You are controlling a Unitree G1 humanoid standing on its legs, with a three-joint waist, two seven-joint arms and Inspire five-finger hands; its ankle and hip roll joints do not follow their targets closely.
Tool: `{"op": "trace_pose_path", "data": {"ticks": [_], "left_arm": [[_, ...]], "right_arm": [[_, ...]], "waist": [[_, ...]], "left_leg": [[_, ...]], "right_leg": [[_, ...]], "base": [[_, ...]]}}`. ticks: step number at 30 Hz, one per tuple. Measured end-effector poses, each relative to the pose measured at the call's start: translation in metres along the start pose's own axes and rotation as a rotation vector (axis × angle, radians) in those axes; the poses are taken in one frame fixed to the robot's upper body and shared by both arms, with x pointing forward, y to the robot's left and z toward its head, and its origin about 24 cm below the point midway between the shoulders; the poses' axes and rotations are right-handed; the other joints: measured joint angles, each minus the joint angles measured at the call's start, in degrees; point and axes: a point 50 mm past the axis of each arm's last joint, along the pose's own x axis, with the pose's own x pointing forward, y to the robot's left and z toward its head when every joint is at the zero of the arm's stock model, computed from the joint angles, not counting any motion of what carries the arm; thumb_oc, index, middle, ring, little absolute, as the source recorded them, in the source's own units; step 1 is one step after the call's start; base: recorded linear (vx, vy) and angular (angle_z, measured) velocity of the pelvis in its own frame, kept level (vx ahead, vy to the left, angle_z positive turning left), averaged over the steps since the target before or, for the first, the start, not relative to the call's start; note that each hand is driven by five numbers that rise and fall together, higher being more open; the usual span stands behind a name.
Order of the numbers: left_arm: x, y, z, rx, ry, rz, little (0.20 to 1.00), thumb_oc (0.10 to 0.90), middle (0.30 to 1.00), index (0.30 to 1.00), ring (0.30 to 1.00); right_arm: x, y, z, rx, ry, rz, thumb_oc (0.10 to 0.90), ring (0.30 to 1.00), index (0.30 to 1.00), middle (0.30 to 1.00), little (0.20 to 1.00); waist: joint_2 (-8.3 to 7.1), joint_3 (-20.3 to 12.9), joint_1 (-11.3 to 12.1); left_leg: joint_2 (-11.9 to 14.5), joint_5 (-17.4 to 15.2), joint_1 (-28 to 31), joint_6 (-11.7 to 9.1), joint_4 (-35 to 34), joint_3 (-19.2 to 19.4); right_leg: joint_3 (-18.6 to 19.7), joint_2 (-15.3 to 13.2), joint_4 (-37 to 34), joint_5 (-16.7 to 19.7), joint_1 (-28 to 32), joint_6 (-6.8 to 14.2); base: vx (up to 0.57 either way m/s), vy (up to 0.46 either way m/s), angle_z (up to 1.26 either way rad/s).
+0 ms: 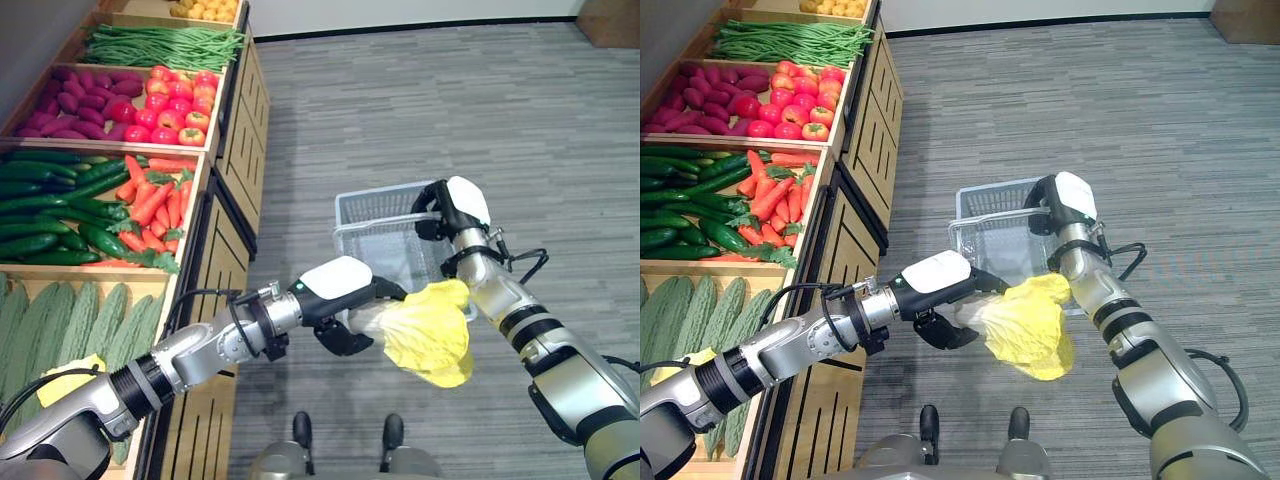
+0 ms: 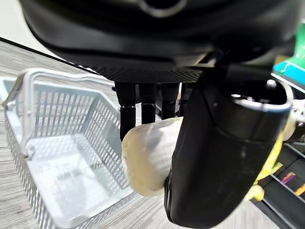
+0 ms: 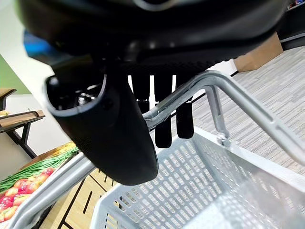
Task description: Get the vegetables into the basket
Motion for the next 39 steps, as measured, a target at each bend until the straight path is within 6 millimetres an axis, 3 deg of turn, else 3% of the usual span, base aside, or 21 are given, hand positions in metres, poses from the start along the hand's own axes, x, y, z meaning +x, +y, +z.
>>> {"op": "trace_pose_path", "data": {"ticks": [11,15,23,25,30,31,32,33,34,35,39], "left_arm": [[0.017,-0.016,-0.001,-0.051,0.036,0.054,0.3,0.4,0.3,0.3,0.3],[0.025,-0.025,-0.012,-0.067,0.106,0.075,0.3,0.4,0.3,0.3,0.3],[0.02,-0.038,-0.028,-0.08,0.227,0.116,0.3,0.4,0.3,0.3,0.3],[0.015,-0.051,-0.037,-0.151,0.319,0.152,0.3,0.4,0.3,0.3,0.3],[-0.004,-0.06,-0.059,-0.152,0.487,0.191,0.3,0.4,0.3,0.3,0.3],[-0.006,-0.06,-0.06,-0.142,0.501,0.203,0.456,0.512,0.456,0.456,0.456],[-0.008,-0.061,-0.061,-0.138,0.519,0.217,0.561,0.586,0.561,0.561,0.561],[-0.01,-0.063,-0.062,-0.119,0.54,0.23,0.824,0.775,0.824,0.824,0.824],[-0.01,-0.064,-0.062,-0.109,0.551,0.232,0.824,0.775,0.824,0.824,0.824],[-0.009,-0.066,-0.062,-0.087,0.563,0.231,1.0,0.9,1.0,1.0,1.0],[-0.01,-0.067,-0.063,-0.018,0.575,0.21,1.0,0.9,1.0,1.0,1.0]], "right_arm": [[-0.008,0.014,0.023,0.087,-0.083,0.032,0.4,0.3,0.3,0.3,0.3],[-0.016,0.025,0.025,0.126,-0.086,0.055,0.4,0.3,0.3,0.3,0.3],[-0.024,0.031,0.028,0.175,-0.098,0.082,0.4,0.3,0.3,0.3,0.3],[-0.028,0.033,0.028,0.188,-0.102,0.089,0.4,0.3,0.3,0.3,0.3],[-0.035,0.036,0.03,0.206,-0.12,0.118,0.4,0.3,0.3,0.3,0.3],[-0.036,0.036,0.03,0.209,-0.123,0.121,0.4,0.3,0.3,0.3,0.3],[-0.037,0.037,0.03,0.211,-0.125,0.125,0.4,0.3,0.3,0.3,0.3],[-0.039,0.038,0.031,0.215,-0.129,0.132,0.4,0.3,0.3,0.3,0.3],[-0.04,0.039,0.031,0.217,-0.129,0.134,0.4,0.3,0.3,0.3,0.3],[-0.04,0.039,0.032,0.219,-0.131,0.135,0.4,0.3,0.3,0.3,0.3],[-0.04,0.038,0.034,0.222,-0.144,0.132,0.4,0.3,0.3,0.3,0.3]], "waist": [[-0.23,0.71,-0.99],[-0.3,0.74,-1.23],[-0.44,0.82,-1.47],[-0.54,0.88,-1.47],[-0.67,0.88,-1.35],[-0.67,0.88,-1.35],[-0.73,0.88,-1.33],[-0.83,0.89,-1.29],[-0.89,0.86,-1.25],[-0.93,0.87,-1.06],[-1.27,0.81,-0.96]], "left_leg": [[0.07,0.0,0.12,0.0,0.0,0.18],[0.16,0.0,0.85,0.0,0.0,0.4],[0.34,0.0,1.48,0.0,-0.01,0.76],[0.51,0.0,1.74,0.0,-0.01,0.87],[0.82,0.01,1.99,-0.02,-0.01,0.85],[0.82,0.01,2.03,-0.02,-0.01,0.85],[0.82,0.01,2.1,-0.02,-0.01,0.83],[0.82,0.01,2.28,-0.02,-0.01,0.7],[0.82,0.01,2.32,-0.02,-0.01,0.68],[0.82,0.01,2.31,-0.02,-0.01,0.66],[0.82,0.02,2.32,-0.03,-0.01,0.66]], "right_leg": [[0.18,0.07,0.0,0.01,0.0,-0.01],[0.29,0.14,0.0,0.01,0.56,-0.01],[0.52,0.31,0.0,0.01,0.98,-0.01],[0.63,0.48,-0.01,0.03,1.17,-0.04],[0.57,0.77,0.0,0.07,1.46,-0.11],[0.56,0.77,0.0,0.07,1.52,-0.11],[0.51,0.77,0.0,0.07,1.63,-0.11],[0.39,0.77,-0.01,0.08,1.84,-0.12],[0.38,0.77,-0.01,0.08,1.88,-0.12],[0.34,0.77,-0.01,0.08,1.9,-0.12],[0.36,0.76,-0.01,0.08,1.91,-0.12]], "base": [[0.0,0.0,0.0],[0.0,0.0,0.0],[0.0,-0.008,-0.02],[0.0,-0.007,-0.02],[0.0,0.0,0.0],[0.0,0.0,0.0],[0.0,-0.029,0.03],[0.0,-0.024,0.04],[0.0,-0.024,0.03],[0.0,0.0,0.0],[0.0,0.0,0.0]]}}
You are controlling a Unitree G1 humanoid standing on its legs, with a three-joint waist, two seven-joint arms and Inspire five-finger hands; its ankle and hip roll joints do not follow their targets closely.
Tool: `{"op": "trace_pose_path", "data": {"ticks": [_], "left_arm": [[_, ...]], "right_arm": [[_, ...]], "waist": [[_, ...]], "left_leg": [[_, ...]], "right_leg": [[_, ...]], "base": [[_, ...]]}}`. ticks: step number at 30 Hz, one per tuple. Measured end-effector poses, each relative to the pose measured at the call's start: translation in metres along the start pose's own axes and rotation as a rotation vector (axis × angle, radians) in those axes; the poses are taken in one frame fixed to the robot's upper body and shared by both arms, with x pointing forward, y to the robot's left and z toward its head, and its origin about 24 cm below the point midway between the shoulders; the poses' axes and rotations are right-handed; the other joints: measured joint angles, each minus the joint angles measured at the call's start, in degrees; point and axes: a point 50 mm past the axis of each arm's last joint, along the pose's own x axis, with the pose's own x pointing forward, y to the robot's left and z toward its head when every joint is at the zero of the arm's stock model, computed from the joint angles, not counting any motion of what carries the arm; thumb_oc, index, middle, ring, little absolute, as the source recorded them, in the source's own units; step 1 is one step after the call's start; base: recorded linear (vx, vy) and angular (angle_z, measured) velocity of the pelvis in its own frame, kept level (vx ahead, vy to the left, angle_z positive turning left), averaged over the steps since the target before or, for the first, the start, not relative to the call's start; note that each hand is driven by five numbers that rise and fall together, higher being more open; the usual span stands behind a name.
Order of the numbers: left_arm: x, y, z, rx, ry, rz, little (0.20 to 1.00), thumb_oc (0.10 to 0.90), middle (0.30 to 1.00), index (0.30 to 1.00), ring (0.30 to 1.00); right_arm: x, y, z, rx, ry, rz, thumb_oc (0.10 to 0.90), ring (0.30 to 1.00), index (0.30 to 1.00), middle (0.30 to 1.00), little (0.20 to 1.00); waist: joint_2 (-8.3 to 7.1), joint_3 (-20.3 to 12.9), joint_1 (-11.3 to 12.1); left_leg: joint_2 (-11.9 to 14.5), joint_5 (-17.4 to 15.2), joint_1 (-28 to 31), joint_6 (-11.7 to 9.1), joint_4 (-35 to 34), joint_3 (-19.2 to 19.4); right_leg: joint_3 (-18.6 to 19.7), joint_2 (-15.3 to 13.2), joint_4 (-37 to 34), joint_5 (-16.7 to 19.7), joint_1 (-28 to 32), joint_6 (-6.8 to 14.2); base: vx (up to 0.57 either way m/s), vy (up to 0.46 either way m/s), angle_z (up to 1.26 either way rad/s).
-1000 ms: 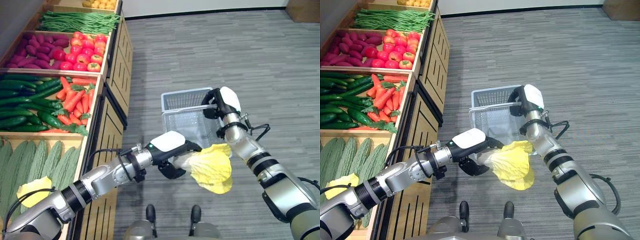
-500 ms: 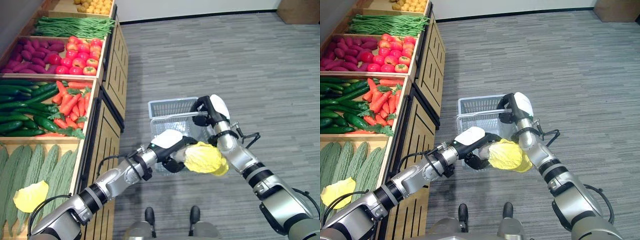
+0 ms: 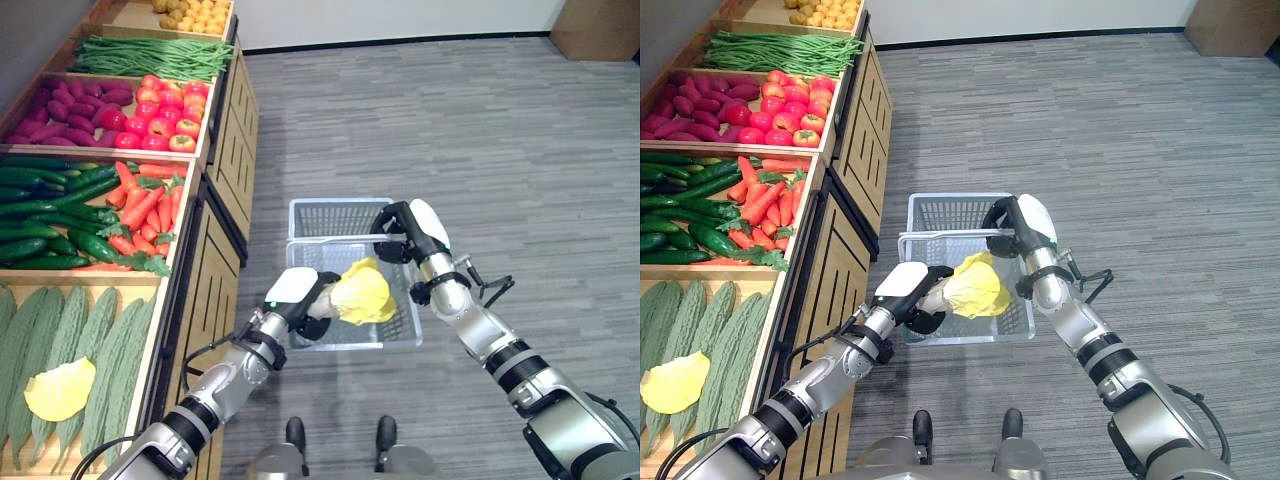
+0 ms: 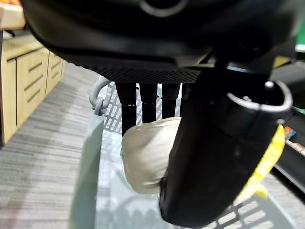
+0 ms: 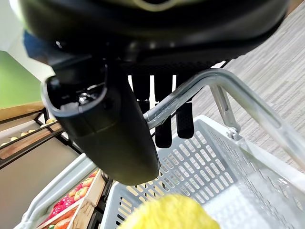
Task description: Get the vegetables into the basket
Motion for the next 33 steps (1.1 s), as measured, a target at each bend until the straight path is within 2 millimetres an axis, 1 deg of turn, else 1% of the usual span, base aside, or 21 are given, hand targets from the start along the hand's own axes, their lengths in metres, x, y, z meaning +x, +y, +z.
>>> {"op": "trace_pose_path", "data": {"ticks": [4,8,13,16,17,18,19,20,22,23,24,25,26,27,28,30,32,33], "left_arm": [[0.0,0.001,0.002,0.012,-0.011,0.005,1.0,0.9,1.0,1.0,1.0],[0.001,0.005,0.005,0.012,-0.027,0.019,1.0,0.9,1.0,1.0,1.0],[0.002,0.019,0.017,-0.014,-0.088,0.07,1.0,0.9,1.0,1.0,1.0],[0.002,0.03,0.028,-0.105,-0.148,0.095,1.0,0.9,1.0,1.0,1.0],[0.002,0.033,0.032,-0.156,-0.166,0.082,1.0,0.9,1.0,1.0,1.0],[-0.002,0.044,0.046,-0.27,-0.244,0.022,1.0,0.9,1.0,1.0,1.0],[-0.007,0.053,0.059,-0.3,-0.335,0.011,1.0,0.9,1.0,1.0,1.0],[-0.01,0.059,0.066,-0.326,-0.393,0.006,1.0,0.9,1.0,1.0,1.0],[-0.015,0.075,0.086,-0.464,-0.511,-0.054,1.0,0.9,1.0,1.0,1.0],[-0.021,0.082,0.095,-0.583,-0.579,-0.103,1.0,0.9,1.0,1.0,1.0],[-0.024,0.081,0.102,-0.804,-0.636,-0.165,1.0,0.9,1.0,1.0,1.0],[-0.025,0.076,0.101,-0.881,-0.62,-0.191,1.0,0.9,1.0,1.0,1.0],[-0.027,0.07,0.095,-0.958,-0.581,-0.224,1.0,0.9,1.0,1.0,1.0],[-0.034,0.061,0.085,-1.107,-0.52,-0.249,1.0,0.9,1.0,1.0,1.0],[-0.053,0.039,0.062,-1.35,-0.367,-0.246,1.0,0.9,1.0,1.0,1.0],[-0.072,0.024,0.04,-1.464,-0.232,-0.187,1.0,0.9,1.0,1.0,1.0],[-0.078,0.013,0.016,-1.487,-0.09,-0.138,1.0,0.9,1.0,1.0,1.0],[-0.084,0.001,-0.007,-1.482,0.04,-0.103,1.0,0.9,1.0,1.0,1.0]], "right_arm": [[0.001,-0.003,0.0,0.005,0.003,-0.013,0.4,0.3,0.3,0.3,0.3],[0.001,-0.004,-0.001,0.005,0.006,-0.015,0.4,0.3,0.3,0.3,0.3],[0.001,-0.006,-0.004,-0.006,0.018,-0.023,0.4,0.3,0.3,0.3,0.3],[0.0,-0.005,-0.011,-0.017,0.048,-0.019,0.4,0.3,0.3,0.3,0.3],[0.0,-0.004,-0.014,-0.016,0.064,-0.02,0.4,0.3,0.3,0.3,0.3],[-0.002,-0.003,-0.025,-0.016,0.116,-0.023,0.4,0.3,0.3,0.3,0.3],[-0.004,-0.003,-0.034,-0.025,0.162,-0.02,0.4,0.3,0.3,0.3,0.3],[-0.005,-0.002,-0.041,-0.034,0.196,-0.017,0.4,0.3,0.3,0.3,0.3],[-0.01,0.0,-0.055,-0.05,0.26,-0.005,0.4,0.3,0.3,0.3,0.3],[-0.015,0.002,-0.064,-0.068,0.299,0.002,0.4,0.3,0.3,0.3,0.3],[-0.027,0.004,-0.08,-0.076,0.372,0.008,0.4,0.3,0.3,0.3,0.3],[-0.033,0.004,-0.087,-0.075,0.404,0.008,0.4,0.3,0.3,0.3,0.3],[-0.04,0.006,-0.094,-0.078,0.433,0.014,0.4,0.3,0.3,0.3,0.3],[-0.05,0.005,-0.103,-0.074,0.47,0.01,0.4,0.3,0.3,0.3,0.3],[-0.077,0.001,-0.121,-0.07,0.536,0.003,0.4,0.3,0.3,0.3,0.3],[-0.103,0.001,-0.133,-0.049,0.583,-0.015,0.4,0.3,0.3,0.3,0.3],[-0.118,0.002,-0.142,-0.05,0.642,-0.009,0.4,0.3,0.3,0.3,0.3],[-0.132,0.002,-0.148,-0.043,0.668,-0.007,0.4,0.3,0.3,0.3,0.3]], "waist": [[-0.66,0.03,-0.12],[-0.93,0.1,-0.19],[-0.97,0.07,-0.2],[-1.03,0.04,-0.1],[-1.01,0.03,-0.1],[-1.02,0.02,-0.06],[-1.0,0.0,-0.01],[-0.96,-0.02,0.01],[-0.93,-0.03,0.0],[-0.87,-0.07,0.0],[-0.67,-0.19,-0.03],[-0.62,-0.21,-0.2],[-0.39,-0.36,-0.36],[0.08,-0.67,-0.5],[0.69,-1.03,-0.24],[0.93,-1.28,-0.11],[1.04,-1.39,0.0],[1.12,-1.5,0.03]], "left_leg": [[0.0,0.0,0.02,0.0,0.0,0.03],[0.0,0.0,0.02,0.0,0.0,0.02],[0.0,0.0,0.06,0.0,0.0,0.0],[-0.01,0.0,0.1,0.0,0.01,-0.06],[-0.02,0.0,0.15,0.0,0.01,-0.06],[-0.07,0.0,0.19,0.0,0.01,-0.18],[-0.14,0.0,0.21,0.0,0.01,-0.18],[-0.18,0.0,0.25,0.0,0.01,-0.18],[-0.24,0.0,0.34,0.0,0.01,-0.19],[-0.27,0.0,0.46,0.0,0.01,-0.28],[-0.28,-0.01,0.87,0.0,0.01,-0.33],[-0.28,-0.01,0.88,0.0,0.0,-0.31],[-0.22,-0.01,0.92,0.0,0.0,-0.31],[-0.2,-0.07,0.99,-0.08,-0.01,-0.31],[-0.17,-0.07,0.87,-0.09,-0.02,-0.35],[-0.12,-0.12,0.94,-0.14,-0.02,-0.42],[-0.14,-0.12,1.01,-0.15,-0.03,-0.67],[-0.14,-0.08,0.88,-0.21,-0.25,-0.8]], "right_leg": [[0.05,0.0,0.0,0.0,0.0,0.0],[0.01,0.0,0.0,0.02,0.0,-0.03],[-0.01,0.0,0.01,0.05,0.04,-0.07],[-0.03,0.0,0.01,0.05,0.14,-0.07],[-0.02,-0.02,0.01,0.05,0.15,-0.07],[0.03,-0.04,0.01,0.06,0.25,-0.08],[-0.02,-0.09,0.02,0.06,0.3,-0.08],[0.0,-0.17,0.01,0.06,0.31,-0.08],[0.02,-0.19,0.02,0.06,0.41,-0.08],[-0.09,-0.22,0.02,0.06,0.61,-0.08],[-0.17,-0.23,0.01,0.06,1.08,-0.08],[-0.14,-0.23,0.01,-0.03,1.05,-0.2],[-0.16,-0.16,0.02,-0.04,1.06,-0.22],[-0.11,-0.14,0.01,-0.05,1.08,-0.22],[-0.13,-0.11,0.01,-0.11,1.07,-0.29],[-0.15,-0.09,-0.01,-0.2,1.12,-0.42],[-0.23,-0.09,0.01,-0.22,1.33,-0.44],[-0.24,-0.1,0.02,-0.29,1.3,-0.35]], "base": [[0.0,0.0,0.0],[0.0,0.0,0.0],[0.0,0.0,0.0],[0.0,0.0,0.0],[0.0,0.0,0.0],[0.0,0.0,0.0],[0.0,0.0,0.0],[0.02,0.042,0.0],[0.0,0.0,0.0],[0.01,0.01,0.03],[0.0,0.0,0.0],[0.0,0.0,0.0],[0.0,0.011,-0.06],[0.0,0.0,0.0],[0.0,0.0,0.0],[0.0,0.007,0.03],[0.01,0.002,0.02],[0.02,0.007,0.03]]}}
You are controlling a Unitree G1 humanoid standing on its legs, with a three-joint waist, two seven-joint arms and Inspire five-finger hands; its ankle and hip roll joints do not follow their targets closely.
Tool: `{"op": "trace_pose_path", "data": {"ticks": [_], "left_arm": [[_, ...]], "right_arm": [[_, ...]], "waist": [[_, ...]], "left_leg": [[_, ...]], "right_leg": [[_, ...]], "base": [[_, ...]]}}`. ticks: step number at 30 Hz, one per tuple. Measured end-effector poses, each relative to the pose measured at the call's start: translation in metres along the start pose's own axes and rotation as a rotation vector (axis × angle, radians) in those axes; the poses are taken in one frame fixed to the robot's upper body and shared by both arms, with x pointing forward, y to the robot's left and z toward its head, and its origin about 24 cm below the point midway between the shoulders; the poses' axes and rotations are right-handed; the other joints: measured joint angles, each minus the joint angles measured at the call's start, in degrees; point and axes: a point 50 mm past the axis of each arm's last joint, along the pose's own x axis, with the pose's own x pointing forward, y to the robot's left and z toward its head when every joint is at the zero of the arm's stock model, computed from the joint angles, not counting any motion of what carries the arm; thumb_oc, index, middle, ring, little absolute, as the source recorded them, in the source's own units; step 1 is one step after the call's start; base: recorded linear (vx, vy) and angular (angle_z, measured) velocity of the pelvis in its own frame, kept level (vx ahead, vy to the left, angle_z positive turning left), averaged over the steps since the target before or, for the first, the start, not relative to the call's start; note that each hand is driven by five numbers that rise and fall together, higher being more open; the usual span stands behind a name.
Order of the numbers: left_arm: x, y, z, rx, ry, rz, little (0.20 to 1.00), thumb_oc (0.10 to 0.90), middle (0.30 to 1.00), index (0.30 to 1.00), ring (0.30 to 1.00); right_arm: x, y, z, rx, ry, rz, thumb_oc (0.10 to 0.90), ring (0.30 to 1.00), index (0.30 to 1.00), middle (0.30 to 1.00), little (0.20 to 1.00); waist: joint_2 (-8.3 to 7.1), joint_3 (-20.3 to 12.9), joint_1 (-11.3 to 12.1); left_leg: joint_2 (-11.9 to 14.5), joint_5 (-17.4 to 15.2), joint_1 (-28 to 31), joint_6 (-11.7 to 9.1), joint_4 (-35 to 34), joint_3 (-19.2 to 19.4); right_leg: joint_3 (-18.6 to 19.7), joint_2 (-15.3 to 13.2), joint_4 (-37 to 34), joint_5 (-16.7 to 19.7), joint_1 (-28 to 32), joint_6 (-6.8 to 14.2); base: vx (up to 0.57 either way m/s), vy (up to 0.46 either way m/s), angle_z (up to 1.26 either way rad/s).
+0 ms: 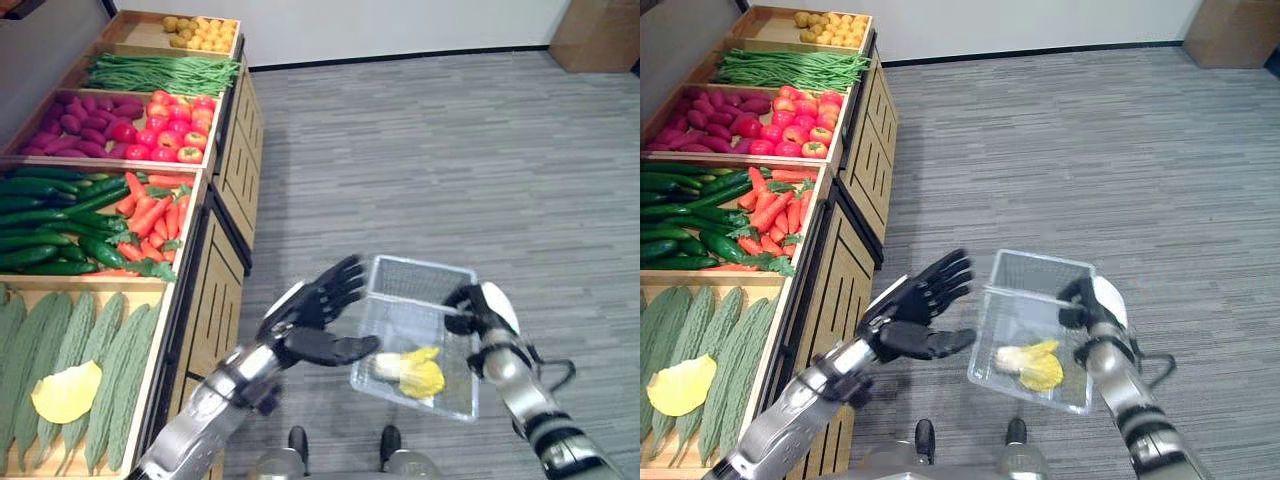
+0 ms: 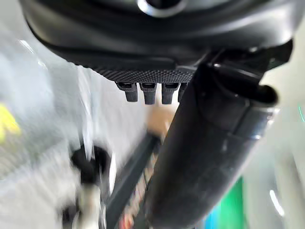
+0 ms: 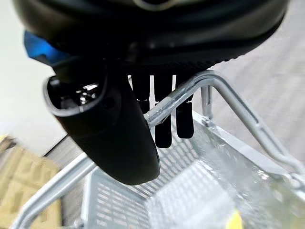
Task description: Get the vegetables into the basket
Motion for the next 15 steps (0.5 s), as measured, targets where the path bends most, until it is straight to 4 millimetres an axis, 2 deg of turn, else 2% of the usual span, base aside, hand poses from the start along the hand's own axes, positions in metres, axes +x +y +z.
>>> {"op": "trace_pose_path", "data": {"ticks": [1,2,3,4,5,6,8,9,12,13,15], "left_arm": [[-0.007,0.012,-0.008,-0.005,0.031,0.06,1.0,0.9,1.0,1.0,1.0],[-0.024,0.027,-0.028,-0.02,0.102,0.171,1.0,0.9,1.0,1.0,1.0],[-0.026,0.032,-0.034,-0.009,0.114,0.205,1.0,0.9,1.0,1.0,1.0],[-0.034,0.045,-0.054,-0.001,0.195,0.326,1.0,0.9,1.0,1.0,1.0],[-0.039,0.049,-0.062,0.012,0.245,0.354,1.0,0.9,1.0,1.0,1.0],[-0.044,0.05,-0.068,0.031,0.281,0.365,1.0,0.9,1.0,1.0,1.0],[-0.059,0.055,-0.102,0.177,0.461,0.405,1.0,0.9,1.0,1.0,1.0],[-0.066,0.055,-0.113,0.259,0.546,0.399,1.0,0.9,1.0,1.0,1.0],[-0.075,0.056,-0.133,0.375,0.669,0.407,1.0,0.9,1.0,1.0,1.0],[-0.084,0.059,-0.148,0.456,0.76,0.416,1.0,0.9,1.0,1.0,1.0],[-0.087,0.063,-0.156,0.449,0.802,0.489,1.0,0.9,1.0,1.0,1.0]], "right_arm": [[-0.006,0.0,-0.009,-0.001,0.014,-0.003,0.4,0.3,0.3,0.3,0.3],[-0.013,0.0,-0.022,-0.003,0.05,-0.003,0.4,0.3,0.3,0.3,0.3],[-0.016,-0.001,-0.026,0.001,0.062,-0.007,0.4,0.3,0.3,0.3,0.3],[-0.022,-0.001,-0.037,-0.002,0.095,-0.006,0.4,0.3,0.3,0.3,0.3],[-0.023,-0.001,-0.038,-0.004,0.1,-0.005,0.4,0.3,0.3,0.3,0.3],[-0.024,-0.001,-0.04,-0.004,0.106,-0.007,0.4,0.3,0.3,0.3,0.3],[-0.032,-0.005,-0.055,0.021,0.16,-0.027,0.4,0.3,0.3,0.3,0.3],[-0.034,-0.004,-0.056,0.044,0.165,-0.034,0.4,0.3,0.3,0.3,0.3],[-0.039,-0.001,-0.061,0.059,0.175,-0.031,0.4,0.3,0.3,0.3,0.3],[-0.047,0.003,-0.067,0.074,0.187,-0.026,0.4,0.3,0.3,0.3,0.3],[-0.052,0.008,-0.071,0.083,0.202,-0.011,0.4,0.3,0.3,0.3,0.3]], "waist": [[-0.04,-0.24,-0.04],[-0.19,-0.42,-0.3],[-0.14,-0.6,-0.31],[-0.16,-0.93,-0.36],[-0.36,-0.9,-0.37],[-0.54,-0.91,-0.39],[-0.71,-2.13,-0.27],[-1.02,-2.19,-0.62],[-1.46,-2.66,-0.67],[-1.72,-3.33,-0.52],[-2.3,-4.32,-0.47]], "left_leg": [[0.02,-0.02,0.01,0.0,-0.03,-0.04],[0.03,-0.16,-0.04,-0.12,-0.06,-0.04],[0.02,-0.22,-0.05,-0.14,-0.06,-0.04],[-0.02,-0.2,0.04,-0.04,-0.06,-0.06],[0.06,-0.15,-0.05,-0.01,-0.06,-0.06],[0.07,-0.07,-0.18,-0.03,-0.06,-0.05],[0.02,-0.1,-0.22,0.02,-0.06,-0.17],[0.05,-0.14,-0.31,-0.04,-0.07,-0.1],[0.06,-0.13,-0.3,-0.03,-0.06,-0.06],[0.05,-0.13,-0.46,-0.04,-0.06,-0.04],[0.07,-0.19,-0.86,-0.08,-0.07,-0.02]], "right_leg": [[-0.03,-0.01,-0.03,-0.06,0.0,0.03],[-0.01,0.0,-0.02,-0.2,-0.03,0.1],[0.0,-0.02,-0.02,-0.32,-0.03,0.29],[-0.02,-0.06,-0.09,-0.33,0.03,0.14],[-0.02,0.0,-0.17,-0.3,-0.1,0.11],[-0.01,0.02,-0.1,-0.31,-0.2,0.12],[-0.17,-0.05,-0.3,-0.46,-0.19,0.26],[-0.09,-0.01,-0.3,-0.77,-0.34,0.64],[-0.06,-0.01,-0.3,-0.77,-0.39,0.62],[-0.21,-0.01,-0.3,-0.84,-0.46,0.59],[-0.2,0.0,-0.3,-0.97,-0.82,0.6]], "base": [[0.0,0.0,0.0],[0.0,0.0,0.0],[0.0,0.0,0.0],[0.0,0.0,0.0],[0.0,0.0,0.0],[0.0,0.0,0.0],[0.0,0.0,0.0],[0.0,0.0,0.0],[0.0,0.0,0.0],[0.0,0.0,0.0],[0.0,0.012,0.02]]}}
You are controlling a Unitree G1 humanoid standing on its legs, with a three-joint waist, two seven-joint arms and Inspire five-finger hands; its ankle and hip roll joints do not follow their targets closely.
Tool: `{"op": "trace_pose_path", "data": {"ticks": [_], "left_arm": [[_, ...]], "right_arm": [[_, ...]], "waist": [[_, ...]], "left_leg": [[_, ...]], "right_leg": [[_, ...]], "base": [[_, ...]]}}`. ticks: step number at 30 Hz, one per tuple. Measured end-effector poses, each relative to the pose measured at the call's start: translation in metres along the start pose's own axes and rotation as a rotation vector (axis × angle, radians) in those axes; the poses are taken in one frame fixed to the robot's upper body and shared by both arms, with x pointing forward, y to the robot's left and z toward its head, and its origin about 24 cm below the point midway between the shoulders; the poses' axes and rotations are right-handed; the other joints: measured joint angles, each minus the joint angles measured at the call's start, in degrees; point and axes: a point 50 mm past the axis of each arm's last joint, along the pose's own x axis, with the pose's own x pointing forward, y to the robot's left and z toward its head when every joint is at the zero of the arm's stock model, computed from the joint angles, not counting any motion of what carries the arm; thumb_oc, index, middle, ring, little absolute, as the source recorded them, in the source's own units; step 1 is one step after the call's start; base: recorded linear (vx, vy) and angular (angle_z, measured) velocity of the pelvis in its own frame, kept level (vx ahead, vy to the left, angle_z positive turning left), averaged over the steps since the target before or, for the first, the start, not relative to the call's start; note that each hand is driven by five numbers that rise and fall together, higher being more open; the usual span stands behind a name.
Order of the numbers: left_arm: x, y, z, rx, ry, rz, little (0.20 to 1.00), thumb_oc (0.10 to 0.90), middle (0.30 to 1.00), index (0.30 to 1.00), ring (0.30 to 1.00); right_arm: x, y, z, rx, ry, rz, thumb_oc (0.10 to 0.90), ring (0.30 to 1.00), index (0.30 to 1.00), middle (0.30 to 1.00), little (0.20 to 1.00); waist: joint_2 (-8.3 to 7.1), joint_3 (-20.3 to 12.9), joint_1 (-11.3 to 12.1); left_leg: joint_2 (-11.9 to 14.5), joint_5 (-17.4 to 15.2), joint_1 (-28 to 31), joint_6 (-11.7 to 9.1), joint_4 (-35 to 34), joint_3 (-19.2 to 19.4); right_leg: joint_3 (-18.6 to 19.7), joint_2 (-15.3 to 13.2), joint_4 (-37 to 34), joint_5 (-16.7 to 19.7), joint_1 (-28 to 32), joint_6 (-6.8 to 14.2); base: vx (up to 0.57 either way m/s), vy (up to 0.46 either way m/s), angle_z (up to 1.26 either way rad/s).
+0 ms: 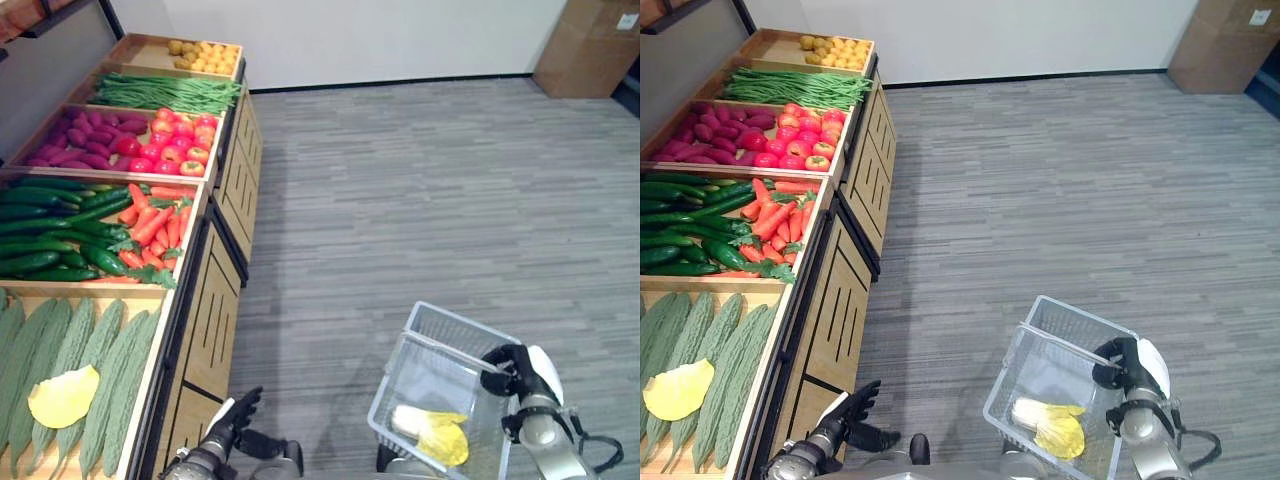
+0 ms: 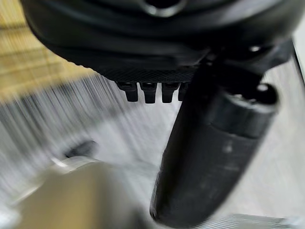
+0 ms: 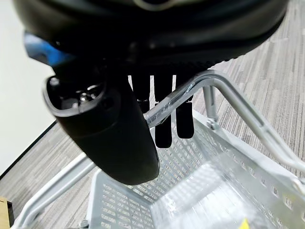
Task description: Get the vegetables into the basket
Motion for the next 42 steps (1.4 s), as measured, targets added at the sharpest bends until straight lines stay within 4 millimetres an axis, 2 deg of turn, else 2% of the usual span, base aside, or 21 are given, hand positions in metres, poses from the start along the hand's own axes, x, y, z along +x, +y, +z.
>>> {"op": "trace_pose_path", "data": {"ticks": [4,5,6,12,17,20,21,22,23,24,25,26,28,30,32,34,35,36,38,39,42], "left_arm": [[0.004,0.004,-0.005,0.133,0.029,0.046,1.0,0.9,1.0,1.0,1.0],[0.003,0.004,-0.005,0.147,0.031,0.055,1.0,0.9,1.0,1.0,1.0],[0.003,0.005,-0.005,0.153,0.032,0.059,1.0,0.9,1.0,1.0,1.0],[-0.002,0.008,-0.022,0.146,0.108,0.102,1.0,0.9,1.0,1.0,1.0],[-0.004,0.007,-0.025,0.145,0.122,0.105,1.0,0.9,1.0,1.0,1.0],[-0.004,0.007,-0.026,0.144,0.126,0.104,1.0,0.9,1.0,1.0,1.0],[-0.003,0.007,-0.024,0.146,0.124,0.104,1.0,0.9,1.0,1.0,1.0],[-0.001,0.008,-0.02,0.162,0.114,0.11,1.0,0.9,1.0,1.0,1.0],[0.001,0.014,-0.014,0.175,0.097,0.129,1.0,0.9,1.0,1.0,1.0],[0.003,0.02,-0.011,0.18,0.091,0.146,1.0,0.9,1.0,1.0,1.0],[0.007,0.027,0.0,0.189,0.066,0.171,1.0,0.9,1.0,1.0,1.0],[0.008,0.031,0.003,0.192,0.062,0.184,1.0,0.9,1.0,1.0,1.0],[0.011,0.038,0.011,0.173,0.039,0.221,1.0,0.9,1.0,1.0,1.0],[0.01,0.044,0.011,0.166,0.036,0.253,1.0,0.9,1.0,1.0,1.0],[0.009,0.046,0.008,0.137,0.056,0.274,1.0,0.9,1.0,1.0,1.0],[0.007,0.045,0.0,0.136,0.086,0.275,1.0,0.9,1.0,1.0,1.0],[0.006,0.039,-0.004,0.131,0.096,0.268,1.0,0.9,1.0,1.0,1.0],[0.004,0.031,-0.009,0.115,0.106,0.257,1.0,0.9,1.0,1.0,1.0],[0.004,0.022,-0.01,0.085,0.108,0.242,1.0,0.9,1.0,1.0,1.0],[0.005,0.014,-0.008,0.054,0.104,0.231,1.0,0.9,1.0,1.0,1.0],[0.007,0.021,-0.004,0.03,0.097,0.266,1.0,0.9,1.0,1.0,1.0]], "right_arm": [[-0.01,0.004,-0.005,0.012,-0.016,0.015,0.4,0.3,0.3,0.3,0.3],[-0.012,0.004,-0.006,0.013,-0.017,0.017,0.4,0.3,0.3,0.3,0.3],[-0.013,0.004,-0.007,0.014,-0.019,0.018,0.4,0.3,0.3,0.3,0.3],[-0.012,0.004,-0.014,0.023,0.016,0.023,0.4,0.3,0.3,0.3,0.3],[-0.006,0.002,-0.007,0.048,0.004,0.009,0.4,0.3,0.3,0.3,0.3],[-0.005,0.001,-0.005,0.05,0.001,0.007,0.4,0.3,0.3,0.3,0.3],[-0.003,0.001,-0.003,0.058,-0.003,-0.001,0.4,0.3,0.3,0.3,0.3],[0.006,-0.003,0.009,0.088,-0.024,-0.032,0.4,0.3,0.3,0.3,0.3],[0.008,-0.002,0.015,0.099,-0.038,-0.036,0.4,0.3,0.3,0.3,0.3],[0.009,0.0,0.019,0.11,-0.044,-0.036,0.4,0.3,0.3,0.3,0.3],[0.016,0.0,0.035,0.13,-0.084,-0.047,0.4,0.3,0.3,0.3,0.3],[0.019,-0.002,0.044,0.147,-0.109,-0.068,0.4,0.3,0.3,0.3,0.3],[0.022,-0.01,0.049,0.164,-0.123,-0.103,0.4,0.3,0.3,0.3,0.3],[0.019,-0.004,0.047,0.168,-0.116,-0.084,0.4,0.3,0.3,0.3,0.3],[0.015,0.007,0.044,0.168,-0.107,-0.046,0.4,0.3,0.3,0.3,0.3],[0.009,0.015,0.035,0.162,-0.076,-0.018,0.4,0.3,0.3,0.3,0.3],[0.005,0.018,0.025,0.152,-0.045,-0.005,0.4,0.3,0.3,0.3,0.3],[0.006,0.019,0.021,0.145,-0.026,0.0,0.4,0.3,0.3,0.3,0.3],[0.005,0.018,0.014,0.133,0.005,-0.001,0.4,0.3,0.3,0.3,0.3],[0.01,0.01,0.017,0.117,-0.011,-0.013,0.4,0.3,0.3,0.3,0.3],[0.015,0.0,0.023,0.102,-0.035,-0.036,0.4,0.3,0.3,0.3,0.3]], "waist": [[-0.01,-1.72,-0.32],[-0.48,-1.85,-0.47],[-0.16,-2.08,-0.47],[-0.5,-1.82,0.14],[-0.56,1.05,0.21],[-0.51,1.46,0.21],[-0.51,1.79,0.15],[-0.17,3.46,0.04],[-0.76,4.25,-0.02],[-1.94,5.12,0.23],[-2.44,7.89,0.28],[-2.8,8.96,0.32],[-3.41,9.28,0.09],[-4.12,9.05,0.28],[-4.28,8.95,0.01],[-4.47,8.8,-0.24],[-3.99,8.46,-0.47],[-2.56,7.69,-0.4],[-0.77,6.53,-0.48],[0.48,6.36,-0.21],[0.24,6.4,-0.01]], "left_leg": [[-0.01,-0.23,-0.17,0.04,-0.01,0.57],[-0.01,-0.32,-0.23,0.02,-0.01,0.7],[0.01,-0.31,-0.16,0.07,-0.01,0.79],[0.0,-0.51,-0.4,0.05,0.52,1.43],[-0.41,-1.36,-1.74,0.22,2.44,1.4],[-0.96,-1.5,-1.94,0.6,2.06,1.65],[-1.7,-1.99,-2.08,1.35,1.72,1.8],[-1.21,-1.45,-2.57,2.52,1.69,2.91],[-2.21,-1.42,-2.42,2.97,1.77,3.45],[-2.96,-1.83,-2.57,3.26,2.19,3.94],[-3.07,-2.76,-1.94,3.69,2.41,4.55],[-3.5,-2.82,-1.51,3.7,2.17,4.87],[-4.25,-3.03,-1.8,4.37,2.01,4.75],[-4.43,-3.41,-1.38,4.15,2.02,4.43],[-4.26,-3.81,-1.14,3.55,2.68,3.01],[-4.04,-4.26,-0.01,2.53,2.71,1.04],[-2.93,-4.5,1.38,1.22,2.32,0.04],[-0.97,-4.88,1.47,0.05,2.25,-0.58],[2.38,-5.04,1.1,-1.52,2.87,-1.75],[4.66,-4.47,-0.43,-2.29,4.89,-1.86],[7.04,-3.9,-3.33,-2.92,11.45,-3.16]], "right_leg": [[0.59,-0.01,0.0,0.01,-0.44,0.04],[0.75,-0.01,0.0,-0.05,-0.54,0.11],[0.89,-0.02,0.0,-0.05,-0.51,0.1],[1.58,-0.02,0.0,-0.16,-1.22,0.21],[1.7,-0.48,0.3,-0.04,-1.69,0.39],[1.99,-1.02,1.05,0.11,-2.48,0.67],[2.39,-1.43,3.54,0.15,-4.24,0.54],[2.96,-2.24,11.02,-1.07,-8.81,1.37],[2.98,-3.41,14.12,-2.38,-10.65,1.89],[2.98,-4.11,15.86,-2.78,-11.74,1.26],[3.38,-5.64,25.19,-3.45,-16.94,2.6],[2.89,-6.73,30.05,-4.39,-20.13,4.4],[2.63,-9.6,21.95,-4.78,-21.37,5.13],[3.01,-11.8,16.69,-4.0,-21.98,6.13],[4.01,-12.22,10.68,-2.41,-20.42,6.28],[4.85,-11.48,8.69,-1.91,-16.28,5.96],[4.45,-10.36,7.57,2.88,-14.23,4.99],[3.06,-8.84,8.55,3.87,-14.03,4.6],[1.44,-5.77,8.82,4.44,-13.35,3.29],[0.11,-3.44,9.81,3.59,-13.62,1.39],[-1.52,-1.88,11.16,1.3,-12.99,-0.97]], "base": [[0.02,0.04,-0.09],[0.01,0.026,-0.07],[0.01,0.026,-0.08],[-0.01,0.018,-0.05],[-0.01,0.109,0.0],[-0.06,0.137,-0.05],[-0.07,0.101,-0.25],[-0.01,0.095,-0.27],[0.05,0.098,-0.31],[0.13,0.043,-0.34],[0.16,-0.026,-0.41],[0.11,-0.031,-0.22],[0.16,-0.102,0.12],[0.22,-0.127,0.13],[0.24,-0.147,0.25],[0.21,-0.209,0.54],[0.17,-0.249,0.58],[0.22,-0.324,0.48],[0.12,-0.219,0.34],[0.11,-0.219,0.25],[0.06,-0.182,0.15]]}}
